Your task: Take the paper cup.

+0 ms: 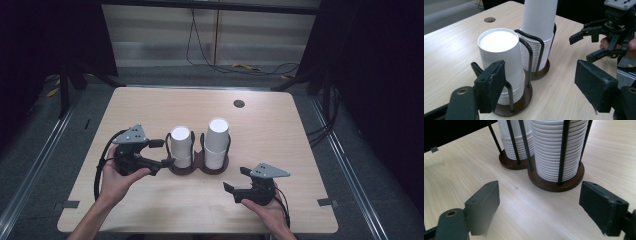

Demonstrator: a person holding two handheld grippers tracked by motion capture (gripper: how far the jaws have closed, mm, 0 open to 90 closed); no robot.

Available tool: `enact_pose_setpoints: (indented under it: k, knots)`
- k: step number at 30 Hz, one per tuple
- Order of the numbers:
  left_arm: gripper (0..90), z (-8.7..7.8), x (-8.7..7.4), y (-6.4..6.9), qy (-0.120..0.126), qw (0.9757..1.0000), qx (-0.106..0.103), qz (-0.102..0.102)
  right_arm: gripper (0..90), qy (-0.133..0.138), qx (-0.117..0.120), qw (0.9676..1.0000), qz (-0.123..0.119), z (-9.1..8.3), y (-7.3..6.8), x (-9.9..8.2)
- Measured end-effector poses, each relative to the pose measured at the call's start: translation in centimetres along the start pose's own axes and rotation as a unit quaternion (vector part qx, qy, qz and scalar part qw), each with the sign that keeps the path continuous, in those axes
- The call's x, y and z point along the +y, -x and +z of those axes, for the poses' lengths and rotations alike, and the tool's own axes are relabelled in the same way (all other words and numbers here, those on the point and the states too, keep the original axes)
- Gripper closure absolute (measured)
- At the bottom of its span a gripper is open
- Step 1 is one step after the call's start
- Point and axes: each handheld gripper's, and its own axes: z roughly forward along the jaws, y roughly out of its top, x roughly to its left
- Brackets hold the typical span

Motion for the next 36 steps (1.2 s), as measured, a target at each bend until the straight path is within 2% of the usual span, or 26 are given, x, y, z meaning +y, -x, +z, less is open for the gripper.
enact_pose_setpoints:
  k: [1,3,5,6,8,10,14,17,18,21,26,28,33,36]
  knots:
    - [24.8,0.2,0.1,-0.2,-0.003,1.0000,-0.004,-0.003,16.7,0.000,0.001,1.0000,-0.002,-0.1,0.0,0.0]
    - [24.8,0.4,0.4,-0.4,-0.006,1.0000,0.006,-0.001,17.1,-0.001,0.002,1.0000,0.000,-0.1,-0.1,0.0]
    - [24.8,0.8,0.8,-0.5,-0.006,1.0000,0.004,-0.006,17.4,-0.003,0.004,1.0000,0.001,-0.1,0.0,0.0]
    - [24.8,0.8,1.0,-0.5,-0.010,0.9999,0.006,0.001,17.4,-0.004,0.004,1.0000,0.001,0.0,0.0,0.0]
    - [24.9,1.1,1.5,-0.9,-0.015,0.9999,-0.001,0.000,17.4,-0.005,0.004,1.0000,0.002,0.0,0.0,-0.1]
    - [25.0,1.3,1.9,-1.1,-0.017,0.9999,0.000,0.000,17.4,-0.007,0.005,1.0000,0.001,0.0,0.0,-0.1]
    - [25.0,1.6,2.7,-1.6,-0.026,0.9996,0.008,0.001,17.6,-0.007,0.008,0.9999,0.003,0.0,0.0,0.0]
    - [25.6,2.0,3.1,-2.0,-0.038,0.9990,0.021,0.011,17.5,-0.008,0.007,0.9999,0.003,0.0,0.0,0.0]
    - [25.7,2.2,3.2,-2.0,-0.040,0.9991,0.017,0.005,17.5,-0.007,0.009,0.9999,0.004,0.0,0.0,-0.1]
    - [25.7,2.7,3.4,-2.4,-0.053,0.9985,0.015,0.003,15.8,-0.006,0.012,0.9999,0.005,-0.1,0.0,0.0]
    - [25.8,3.4,3.7,-2.9,-0.069,0.9972,0.028,0.011,15.7,-0.006,0.012,0.9999,-0.002,-0.1,0.0,0.0]
    - [25.7,3.7,3.9,-3.1,-0.082,0.9963,0.025,0.001,15.6,-0.007,0.012,0.9999,-0.001,-0.1,0.0,-0.1]
    - [24.4,4.5,4.4,-3.6,-0.101,0.9947,0.021,0.001,15.6,-0.008,0.008,0.9999,0.000,-0.1,0.0,-0.1]
    - [25.4,5.0,4.7,-3.8,-0.135,0.9907,0.019,0.007,15.6,-0.010,0.009,0.9999,0.001,0.0,0.0,-0.1]
